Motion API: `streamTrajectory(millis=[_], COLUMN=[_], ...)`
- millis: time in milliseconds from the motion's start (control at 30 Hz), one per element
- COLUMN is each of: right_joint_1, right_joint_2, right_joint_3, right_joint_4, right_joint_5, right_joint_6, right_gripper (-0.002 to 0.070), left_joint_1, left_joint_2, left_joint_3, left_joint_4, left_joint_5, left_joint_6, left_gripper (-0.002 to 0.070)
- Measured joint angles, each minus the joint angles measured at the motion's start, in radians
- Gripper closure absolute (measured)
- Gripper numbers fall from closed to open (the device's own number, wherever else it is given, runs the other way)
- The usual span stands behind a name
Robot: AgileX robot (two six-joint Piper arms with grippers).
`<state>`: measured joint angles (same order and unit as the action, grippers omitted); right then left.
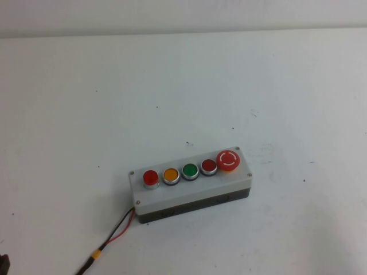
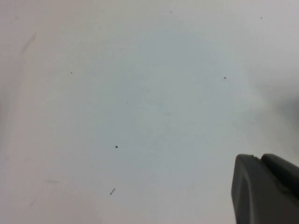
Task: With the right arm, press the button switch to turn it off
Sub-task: 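Press the lit red button on the button box to turn it off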
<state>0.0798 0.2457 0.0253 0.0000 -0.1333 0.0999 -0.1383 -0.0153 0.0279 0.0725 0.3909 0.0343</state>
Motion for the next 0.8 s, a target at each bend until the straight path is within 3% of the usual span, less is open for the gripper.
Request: streamTrajectory(millis=[300,633,800], right_joint_1=[-0.011,-0.011,-0.011], right_joint_2=[-0.244,-0.254,-0.254], right_joint_3=[0.0,0.0,0.0], right_joint_4=[-0.006,0.019,0.106], right_joint_5=[0.202,0.332,0.413], right_joint_6=[0.0,0.002,-0.119], right_gripper=[0.0692,0.0692,0.0692], left_joint_1=[0.0,0.0,0.0], left_joint_2=[0.0,0.0,0.0], left_joint_3=[0.0,0.0,0.0], left_joint_4=[0.0,0.0,0.0], left_joint_5=[0.0,0.0,0.0], left_joint_6=[0.0,0.0,0.0], left_gripper=[0.0677,0.0677,0.0677])
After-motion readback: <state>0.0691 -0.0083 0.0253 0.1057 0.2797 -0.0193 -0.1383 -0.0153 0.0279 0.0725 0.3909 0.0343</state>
